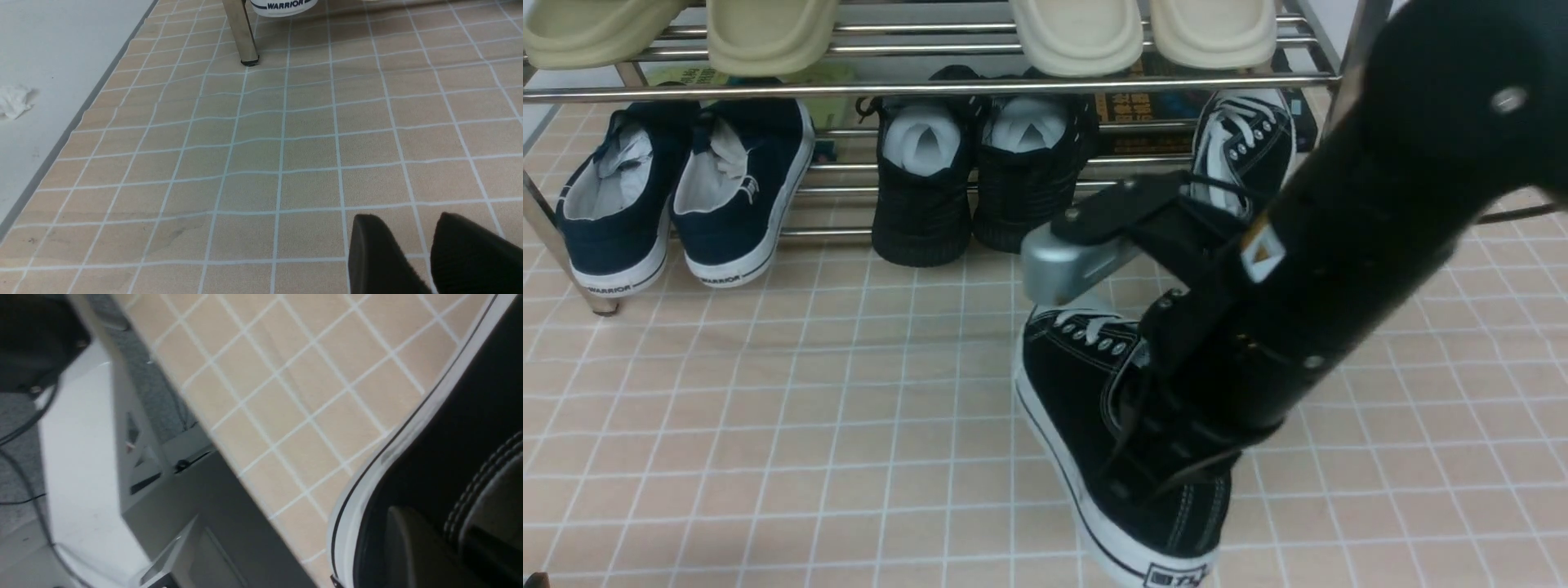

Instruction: Take the shoes off the shelf from the light coffee tablecloth by hand.

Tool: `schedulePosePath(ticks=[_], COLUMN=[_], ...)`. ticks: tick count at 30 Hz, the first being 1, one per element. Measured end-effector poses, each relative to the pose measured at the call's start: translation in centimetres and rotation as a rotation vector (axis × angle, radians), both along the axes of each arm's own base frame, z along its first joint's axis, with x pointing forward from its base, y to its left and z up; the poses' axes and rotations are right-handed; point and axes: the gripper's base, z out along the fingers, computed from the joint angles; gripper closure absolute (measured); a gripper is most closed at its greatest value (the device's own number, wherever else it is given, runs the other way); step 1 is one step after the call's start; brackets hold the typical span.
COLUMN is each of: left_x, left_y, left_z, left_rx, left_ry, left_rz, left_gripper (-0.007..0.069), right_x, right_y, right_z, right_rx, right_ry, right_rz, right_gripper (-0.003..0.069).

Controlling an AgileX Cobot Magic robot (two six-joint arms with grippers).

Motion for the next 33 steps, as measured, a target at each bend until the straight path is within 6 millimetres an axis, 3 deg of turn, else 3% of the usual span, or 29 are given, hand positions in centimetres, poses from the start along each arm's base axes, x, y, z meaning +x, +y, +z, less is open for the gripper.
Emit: schedulePosePath(ticks=[7,25,29,33], left_x=[0.0,0.0,0.0,0.0], left_y=[0.0,0.0,0.0,0.0], left_z=[0.0,0.0,0.0,0.0], left_rx=[0.0,0.0,0.0,0.0], left_ry=[0.0,0.0,0.0,0.0], left_rz=[0.0,0.0,0.0,0.0], left_gripper=[0.0384,0.0384,0.0384,0.0384], right_x=[2.4,5.6,6.0,6.2], right_y=[0.9,2.2,2.7,2.9], right_z=[-2.9,-6.8,-8.2,-8.8], right_rx=[-0.088,-0.15,-0.159,-0.164], right_ry=[-0.065,-0.16,-0.145,-0.126], right_rz=[-0.065,-0.188,-0.201,-0.214], right_gripper=[0.0636,0.063,0.0613,0.0547])
